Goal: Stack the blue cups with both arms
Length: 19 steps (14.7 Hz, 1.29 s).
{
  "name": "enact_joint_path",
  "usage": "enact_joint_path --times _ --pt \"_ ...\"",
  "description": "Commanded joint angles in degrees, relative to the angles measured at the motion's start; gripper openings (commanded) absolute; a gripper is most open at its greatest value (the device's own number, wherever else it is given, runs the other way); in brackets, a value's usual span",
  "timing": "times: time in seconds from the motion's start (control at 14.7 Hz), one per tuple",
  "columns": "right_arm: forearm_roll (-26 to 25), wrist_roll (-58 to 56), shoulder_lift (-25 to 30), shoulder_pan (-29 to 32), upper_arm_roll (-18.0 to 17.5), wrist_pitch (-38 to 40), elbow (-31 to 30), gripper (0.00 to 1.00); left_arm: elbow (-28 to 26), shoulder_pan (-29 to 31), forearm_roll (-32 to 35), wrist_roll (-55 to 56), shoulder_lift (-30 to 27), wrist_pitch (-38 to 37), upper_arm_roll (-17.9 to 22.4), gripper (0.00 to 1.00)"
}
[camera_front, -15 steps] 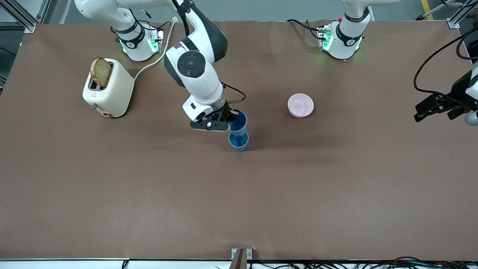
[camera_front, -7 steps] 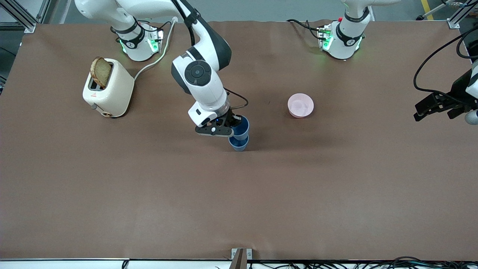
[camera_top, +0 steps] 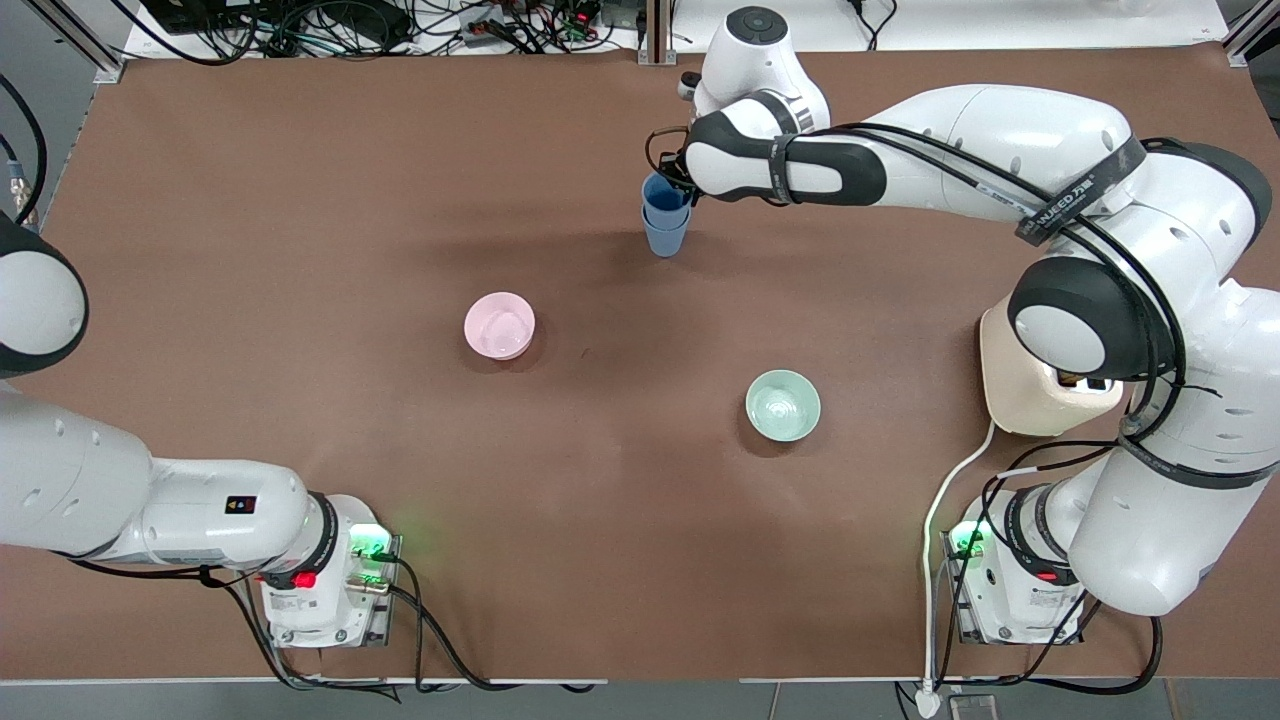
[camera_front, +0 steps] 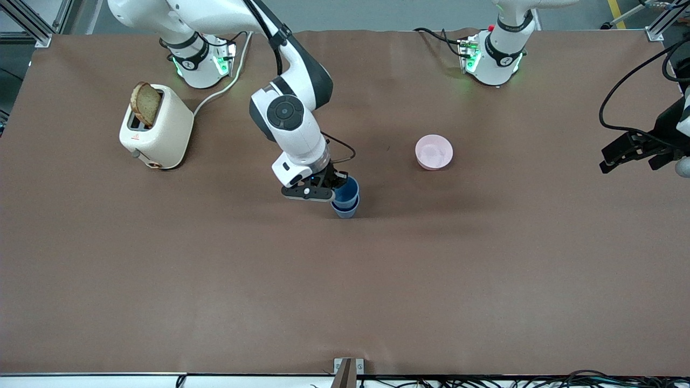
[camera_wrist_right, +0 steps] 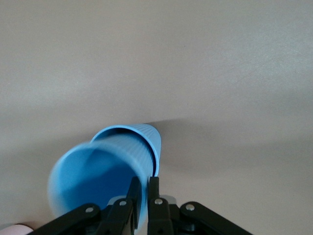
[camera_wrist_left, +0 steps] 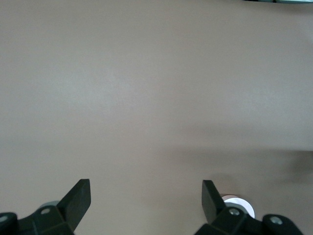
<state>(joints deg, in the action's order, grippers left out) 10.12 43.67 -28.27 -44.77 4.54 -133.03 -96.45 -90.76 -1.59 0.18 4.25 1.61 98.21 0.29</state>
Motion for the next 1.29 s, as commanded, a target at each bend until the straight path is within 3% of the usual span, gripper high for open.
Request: enact_joint_path --times 0.0,0.07,0.14,0.27,0.48,0.68,0.95,1.23 --pt "0.6 -0.17 1.02 -0.58 0.82 -0.48 -1.02 0.66 0.32 -1.3 0.26 -0.82 -1.0 -2.93 0.5 1.0" --pt "0.6 -0.17 1.19 -0.49 1.0 -0.39 -1.02 0.85 0.24 -1.74 0.26 -0.82 -1.17 -3.46 0.59 1.0" --pt "0.6 -0.25 1.54 -0.32 1.17 -0.21 -0.93 0.94 0.24 -1.75 0.26 -0.82 -1.17 -3.73 0.59 1.0" --pt "0.51 -0.34 3.29 0.56 1.44 0.31 -0.93 1.0 0.41 -1.31 0.26 -0.82 -1.26 -3.82 0.06 1.0" --pt "-0.01 -2.7 7.95 5.29 1.35 1.98 -1.02 1.0 0.32 -1.13 0.26 -1.0 -1.0 -3.99 -0.03 1.0" --pt "-0.1 -8.94 13.92 12.14 1.44 9.78 -1.02 1.0 0.59 -1.31 0.17 -0.91 -1.0 -4.34 -0.03 1.0" --pt "-5.27 -14.74 22.71 23.74 1.35 21.74 -1.02 1.0 2.25 -1.48 0.26 -0.65 -0.65 -4.34 -0.03 1.0" --pt "-8.36 -26.32 26.59 35.51 1.35 28.43 -0.67 1.0 2.61 -1.22 0.17 -0.91 -0.73 -4.43 -0.03 1.0"
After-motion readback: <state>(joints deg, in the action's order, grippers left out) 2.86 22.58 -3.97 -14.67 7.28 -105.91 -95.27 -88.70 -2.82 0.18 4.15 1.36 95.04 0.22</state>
